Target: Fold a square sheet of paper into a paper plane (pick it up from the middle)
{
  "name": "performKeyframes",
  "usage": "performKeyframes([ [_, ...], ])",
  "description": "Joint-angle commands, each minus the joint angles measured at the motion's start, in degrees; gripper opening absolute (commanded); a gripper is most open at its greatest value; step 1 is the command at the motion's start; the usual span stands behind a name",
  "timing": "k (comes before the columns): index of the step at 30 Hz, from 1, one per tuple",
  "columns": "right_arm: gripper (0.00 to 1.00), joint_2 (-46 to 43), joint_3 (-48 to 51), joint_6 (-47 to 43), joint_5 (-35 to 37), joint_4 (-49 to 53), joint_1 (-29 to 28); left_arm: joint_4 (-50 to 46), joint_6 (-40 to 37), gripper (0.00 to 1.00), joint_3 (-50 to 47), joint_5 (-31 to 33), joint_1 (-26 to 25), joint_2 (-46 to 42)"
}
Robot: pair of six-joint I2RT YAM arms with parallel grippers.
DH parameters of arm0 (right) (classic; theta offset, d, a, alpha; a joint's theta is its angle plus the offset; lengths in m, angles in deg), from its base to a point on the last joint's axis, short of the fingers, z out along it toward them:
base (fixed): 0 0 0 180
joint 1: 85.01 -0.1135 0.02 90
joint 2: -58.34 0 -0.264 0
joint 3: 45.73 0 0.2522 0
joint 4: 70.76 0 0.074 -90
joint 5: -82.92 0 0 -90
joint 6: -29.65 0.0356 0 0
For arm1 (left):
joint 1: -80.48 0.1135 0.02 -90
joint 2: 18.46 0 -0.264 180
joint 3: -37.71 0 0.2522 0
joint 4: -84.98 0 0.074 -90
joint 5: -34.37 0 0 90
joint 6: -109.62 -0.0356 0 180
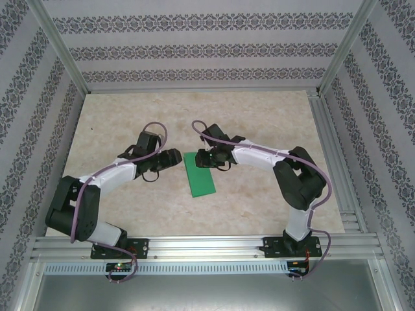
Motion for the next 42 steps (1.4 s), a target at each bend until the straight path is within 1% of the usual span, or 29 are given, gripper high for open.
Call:
performKeyframes([
  [1,0.26,0.99,-1.48,1.42,1.27,-0.73,-0.32,6.43,3.73,0.73,-2.44,-7.15,-1.78,-1.05],
  [6,0.26,0.58,0.23,4.42,0.18,-5.26,0.34,9.58,4.54,0.73,-3.66,-9.62,-4.55,1.62],
  [10,0.27,-0.47,2.27,6.07,-0.38,-8.19,1.29,12.52,5.10,0.72,-3.92,-12.02,-5.57,4.13],
  [13,0.30,-1.32,3.20,6.79,-0.43,-9.22,1.83,13.24,4.90,0.70,-3.87,-12.15,-5.85,6.21],
  [16,0.32,-2.40,4.21,7.19,-0.04,-9.79,2.19,15.73,5.63,0.69,-4.27,-13.56,-6.15,7.57],
  [19,0.36,-3.77,5.33,7.52,1.08,-9.95,2.65,17.38,6.10,0.64,-4.19,-14.55,-6.25,9.01],
  [25,0.46,-7.09,8.84,8.32,2.57,-11.70,4.02,18.73,6.44,0.46,-3.43,-15.14,-6.74,11.06],
  [29,0.49,-8.86,10.89,8.01,2.81,-12.78,4.69,19.09,6.57,0.34,-3.24,-15.22,-6.91,11.89],
  [31,0.49,-9.45,11.84,7.44,2.74,-13.15,4.87,19.28,6.53,0.26,-3.10,-15.18,-6.91,12.15],
  [33,0.49,-9.92,12.61,6.45,2.70,-13.33,4.98,18.97,6.14,0.19,-3.05,-15.06,-6.91,12.08],
  [35,0.47,-10.10,13.38,5.03,1.89,-13.34,4.97,17.23,4.84,0.14,-2.76,-14.43,-6.91,11.66],
  [37,0.42,-10.58,14.35,3.53,0.64,-13.23,4.67,13.81,2.08,0.10,-2.19,-13.29,-6.78,10.83],
  [42,0.33,-11.41,16.23,1.32,-1.56,-12.49,2.42,4.70,-5.90,0.07,-0.92,-11.51,-5.14,8.10],
])
